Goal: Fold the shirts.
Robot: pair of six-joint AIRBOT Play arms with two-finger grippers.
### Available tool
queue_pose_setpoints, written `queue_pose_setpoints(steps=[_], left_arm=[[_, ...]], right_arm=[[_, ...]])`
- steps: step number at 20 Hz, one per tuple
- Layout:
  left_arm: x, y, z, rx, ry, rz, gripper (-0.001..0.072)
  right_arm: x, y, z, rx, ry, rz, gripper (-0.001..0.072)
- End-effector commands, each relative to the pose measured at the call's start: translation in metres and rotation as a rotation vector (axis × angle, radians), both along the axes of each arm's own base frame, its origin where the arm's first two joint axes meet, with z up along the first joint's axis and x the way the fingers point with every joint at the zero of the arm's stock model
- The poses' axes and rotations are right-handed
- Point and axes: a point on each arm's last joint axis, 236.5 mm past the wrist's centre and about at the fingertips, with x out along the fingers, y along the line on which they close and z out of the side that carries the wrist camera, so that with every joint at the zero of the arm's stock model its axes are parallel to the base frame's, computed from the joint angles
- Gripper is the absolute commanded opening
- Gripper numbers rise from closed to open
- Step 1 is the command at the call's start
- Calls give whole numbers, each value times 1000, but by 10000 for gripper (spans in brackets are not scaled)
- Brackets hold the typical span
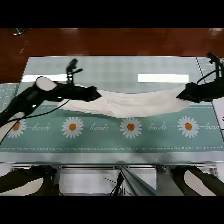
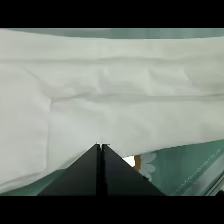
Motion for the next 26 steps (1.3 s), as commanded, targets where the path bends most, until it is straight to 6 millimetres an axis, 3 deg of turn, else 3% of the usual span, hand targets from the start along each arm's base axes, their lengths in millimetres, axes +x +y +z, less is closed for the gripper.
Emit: queue_pose_setpoints(steps=[1, 6, 9, 12, 14, 17, 19, 21, 23, 26], left_arm=[[-5, -88, -10, -20, 30, -116, 24], [-32, -189, -40, -34, 108, -242, 24], [-73, -234, -66, -22, 179, -315, 25], [-105, -259, -68, -27, 197, -402, 26], [-97, -252, -56, -35, 200, -422, 25], [-33, -193, -21, -70, 226, -314, 25], [19, -128, 18, -101, 157, -193, 25], [53, -45, 50, -80, 81, -40, 25], [56, 37, 75, -36, 2, 89, 25], [18, 124, 104, -22, -101, 257, 26]], right_arm=[[-28, 1, 25, -40, -61, -18, 17], [-35, 29, 54, 69, -128, 7, 18], [-36, 40, 66, 115, -159, 24, 17], [-34, 43, 69, 127, -179, 29, 18], [-32, 44, 71, 131, -186, 29, 17], [-30, 51, 83, 156, -222, 50, 17], [-26, 63, 92, 148, -262, 87, 17], [-22, 91, 98, 167, -276, 151, 17], [-11, 130, 98, 196, -281, 228, 17], [13, 203, 89, 235, -281, 349, 17]])
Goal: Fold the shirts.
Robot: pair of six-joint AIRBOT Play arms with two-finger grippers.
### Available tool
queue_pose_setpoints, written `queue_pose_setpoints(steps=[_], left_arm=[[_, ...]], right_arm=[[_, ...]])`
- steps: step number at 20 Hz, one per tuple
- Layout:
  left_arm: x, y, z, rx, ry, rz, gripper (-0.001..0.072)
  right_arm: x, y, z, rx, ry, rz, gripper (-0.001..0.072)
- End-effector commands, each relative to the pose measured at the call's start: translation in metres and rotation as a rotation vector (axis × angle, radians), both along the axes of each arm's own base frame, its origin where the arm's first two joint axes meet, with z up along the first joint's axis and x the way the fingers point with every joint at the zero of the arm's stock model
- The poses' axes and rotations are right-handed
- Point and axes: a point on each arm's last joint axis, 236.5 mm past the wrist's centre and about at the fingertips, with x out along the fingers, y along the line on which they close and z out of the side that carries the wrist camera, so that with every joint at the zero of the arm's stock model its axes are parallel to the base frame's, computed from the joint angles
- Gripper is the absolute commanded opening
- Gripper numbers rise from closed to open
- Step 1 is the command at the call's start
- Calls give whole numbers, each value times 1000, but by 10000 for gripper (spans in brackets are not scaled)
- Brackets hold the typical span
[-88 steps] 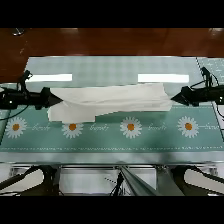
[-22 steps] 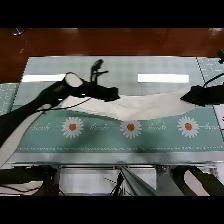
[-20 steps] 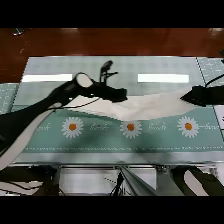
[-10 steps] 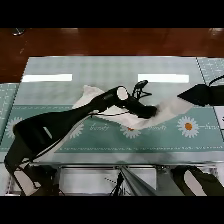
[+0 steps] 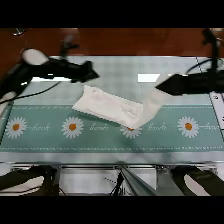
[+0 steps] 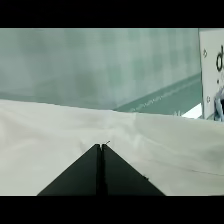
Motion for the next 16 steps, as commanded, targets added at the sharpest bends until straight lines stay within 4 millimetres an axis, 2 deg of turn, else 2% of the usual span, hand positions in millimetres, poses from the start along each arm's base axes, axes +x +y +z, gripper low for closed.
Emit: queue_pose_setpoints(steps=[1, 3, 6, 9, 13, 14, 15, 16], left_arm=[[-44, 98, 22, 50, -106, 195, 26], [-79, 122, 21, 55, -142, 274, 26], [-122, 130, 8, 57, -184, 331, 26], [-145, 126, -6, 37, -177, 353, 25], [-149, 125, -20, 27, -138, 364, 26], [-148, 126, -21, 27, -134, 366, 26], [-148, 126, -22, 27, -129, 366, 25], [-148, 126, -23, 27, -124, 366, 26]], right_arm=[[27, 90, -10, 34, -20, 130, 17], [37, 143, -30, 33, 17, 220, 18], [48, 204, -70, 23, 77, 312, 18], [58, 243, -109, 33, 134, 337, 18], [60, 281, -135, 126, 237, 335, 18], [58, 287, -142, 136, 256, 338, 79], [55, 290, -147, 136, 268, 342, 454], [51, 291, -150, 131, 267, 361, 633]])
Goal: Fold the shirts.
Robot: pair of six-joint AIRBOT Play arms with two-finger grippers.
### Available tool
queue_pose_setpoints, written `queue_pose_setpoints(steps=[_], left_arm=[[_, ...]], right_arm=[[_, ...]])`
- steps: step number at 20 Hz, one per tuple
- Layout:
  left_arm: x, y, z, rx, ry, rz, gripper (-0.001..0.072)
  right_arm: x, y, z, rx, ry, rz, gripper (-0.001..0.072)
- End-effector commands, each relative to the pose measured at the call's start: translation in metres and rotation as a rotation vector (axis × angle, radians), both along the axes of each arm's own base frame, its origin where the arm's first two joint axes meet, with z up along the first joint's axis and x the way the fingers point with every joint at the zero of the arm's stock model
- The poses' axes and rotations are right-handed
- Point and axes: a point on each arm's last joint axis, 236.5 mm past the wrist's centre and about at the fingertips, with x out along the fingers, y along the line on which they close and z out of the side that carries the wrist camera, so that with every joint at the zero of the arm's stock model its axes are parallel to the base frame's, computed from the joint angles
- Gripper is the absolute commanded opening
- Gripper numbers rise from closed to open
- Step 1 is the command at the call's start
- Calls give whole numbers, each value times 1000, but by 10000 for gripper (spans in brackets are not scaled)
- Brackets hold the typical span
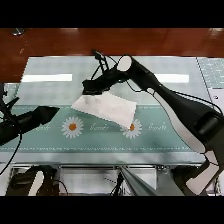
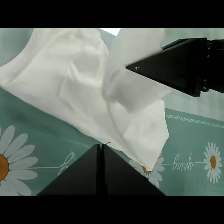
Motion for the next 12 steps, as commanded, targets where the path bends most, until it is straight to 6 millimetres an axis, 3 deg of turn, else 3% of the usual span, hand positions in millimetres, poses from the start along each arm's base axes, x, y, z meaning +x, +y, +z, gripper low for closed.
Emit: queue_pose_setpoints(steps=[1, 3, 5, 7, 8, 10, 12], left_arm=[[-1, 1, -7, -7, 17, 11, 26], [3, 4, -7, -7, 12, 26, 26], [8, 8, -6, -6, -1, 48, 26], [11, 10, -5, -4, -8, 58, 26], [12, 10, -5, -4, -11, 62, 25], [13, 12, -4, -2, -17, 68, 26], [14, 12, -4, -2, -19, 70, 26]], right_arm=[[-8, 14, -14, 18, 48, 32, 634], [-5, -10, 5, 14, 65, 62, 631], [0, -65, 38, -5, 84, 86, 631], [-3, -141, 75, -100, 32, 109, 631], [-1, -184, 84, -212, -25, 65, 631], [2, -285, 95, -472, -142, -149, 630], [-9, -350, 89, -521, -210, -434, 630]])
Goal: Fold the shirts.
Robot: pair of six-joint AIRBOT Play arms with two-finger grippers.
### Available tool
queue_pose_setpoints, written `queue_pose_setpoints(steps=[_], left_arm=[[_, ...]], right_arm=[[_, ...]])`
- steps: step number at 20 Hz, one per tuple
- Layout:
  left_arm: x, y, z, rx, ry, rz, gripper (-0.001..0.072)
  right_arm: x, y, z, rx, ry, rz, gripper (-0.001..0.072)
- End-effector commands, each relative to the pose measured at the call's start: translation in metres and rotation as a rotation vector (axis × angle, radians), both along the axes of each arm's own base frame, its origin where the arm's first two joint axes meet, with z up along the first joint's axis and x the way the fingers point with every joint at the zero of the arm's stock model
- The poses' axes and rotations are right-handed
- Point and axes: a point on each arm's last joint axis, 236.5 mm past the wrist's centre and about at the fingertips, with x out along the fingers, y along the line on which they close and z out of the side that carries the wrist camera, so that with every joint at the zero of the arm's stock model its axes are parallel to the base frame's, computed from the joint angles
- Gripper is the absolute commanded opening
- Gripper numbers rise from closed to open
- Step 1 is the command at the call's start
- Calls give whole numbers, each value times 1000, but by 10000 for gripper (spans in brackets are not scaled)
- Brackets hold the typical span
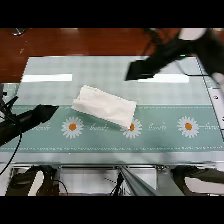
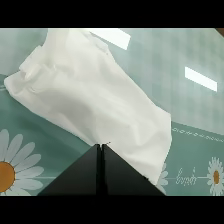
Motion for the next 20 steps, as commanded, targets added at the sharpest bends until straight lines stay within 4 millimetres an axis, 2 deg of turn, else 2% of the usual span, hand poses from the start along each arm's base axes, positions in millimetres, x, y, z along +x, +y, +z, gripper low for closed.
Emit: queue_pose_setpoints(steps=[1, 2, 3, 6, 8, 9, 11, 15, 20], left_arm=[[3, 2, 1, 5, -10, 10, 26], [3, 2, 1, 5, -10, 10, 26], [3, 2, 1, 5, -10, 10, 26], [3, -1, 4, -19, -13, 10, 26], [4, -3, 8, -44, -21, 13, 26], [4, -3, 8, -43, -21, 13, 26], [4, -3, 8, -43, -21, 13, 26], [4, -3, 8, -43, -21, 13, 26], [4, -3, 8, -43, -21, 13, 26]], right_arm=[[-24, -132, -14, -161, -159, -438, 631], [-39, -145, -35, -107, -163, -572, 630], [-55, -148, -62, -17, -141, -700, 627], [-93, -106, -129, 241, 39, -793, 620], [-115, -84, -165, 259, 195, -727, 620], [-119, -75, -176, 267, 261, -697, 620], [-114, -56, -189, 329, 349, -653, 620], [-91, -24, -196, 410, 479, -533, 620], [-66, 23, -200, 380, 484, -377, 620]])
